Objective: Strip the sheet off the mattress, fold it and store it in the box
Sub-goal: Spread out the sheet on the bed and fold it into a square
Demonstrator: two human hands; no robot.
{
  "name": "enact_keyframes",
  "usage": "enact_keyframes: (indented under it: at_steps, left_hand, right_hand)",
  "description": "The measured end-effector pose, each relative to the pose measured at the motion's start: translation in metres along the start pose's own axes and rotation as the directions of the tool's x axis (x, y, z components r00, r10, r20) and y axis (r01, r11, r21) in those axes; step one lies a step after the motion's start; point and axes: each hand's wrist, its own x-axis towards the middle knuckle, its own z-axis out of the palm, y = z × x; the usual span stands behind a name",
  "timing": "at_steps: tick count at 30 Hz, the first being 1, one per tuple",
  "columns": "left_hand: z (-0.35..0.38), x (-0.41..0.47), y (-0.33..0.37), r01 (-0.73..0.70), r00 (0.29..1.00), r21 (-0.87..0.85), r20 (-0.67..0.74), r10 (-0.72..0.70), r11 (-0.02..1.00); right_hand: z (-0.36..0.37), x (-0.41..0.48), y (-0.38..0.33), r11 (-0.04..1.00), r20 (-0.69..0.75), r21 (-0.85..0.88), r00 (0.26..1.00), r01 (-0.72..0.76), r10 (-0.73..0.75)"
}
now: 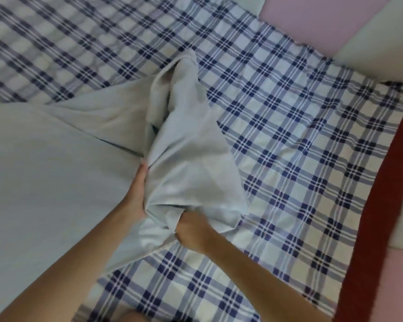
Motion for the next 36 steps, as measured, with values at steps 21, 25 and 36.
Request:
enact_keyframes:
  at_steps: [21,25,36]
  left_hand:
    - [0.012,0.001,-0.026,-0.267,0.811,0.134,-0.504,0.298,0.954]
    - [0.097,0.004,0.005,-0.497,0.761,0.346,-0.268,0.591,0.796]
    - [0.274,0.072,0.006,-0.584,0.812,0.796,0.575,-0.101,-0.159]
  right_hand:
    - [-0.072,-0.031,0.102,-0.442,0.424,0.886,0.635,-0.142,0.646]
    - [-0.156,-0.051,0.181,-0.243,0.150,0.944,0.367,0.221,0.918]
    - [-0.140,-0.086,0.216,0.386,-0.387,0.922,-0.042,-0.026,0.921]
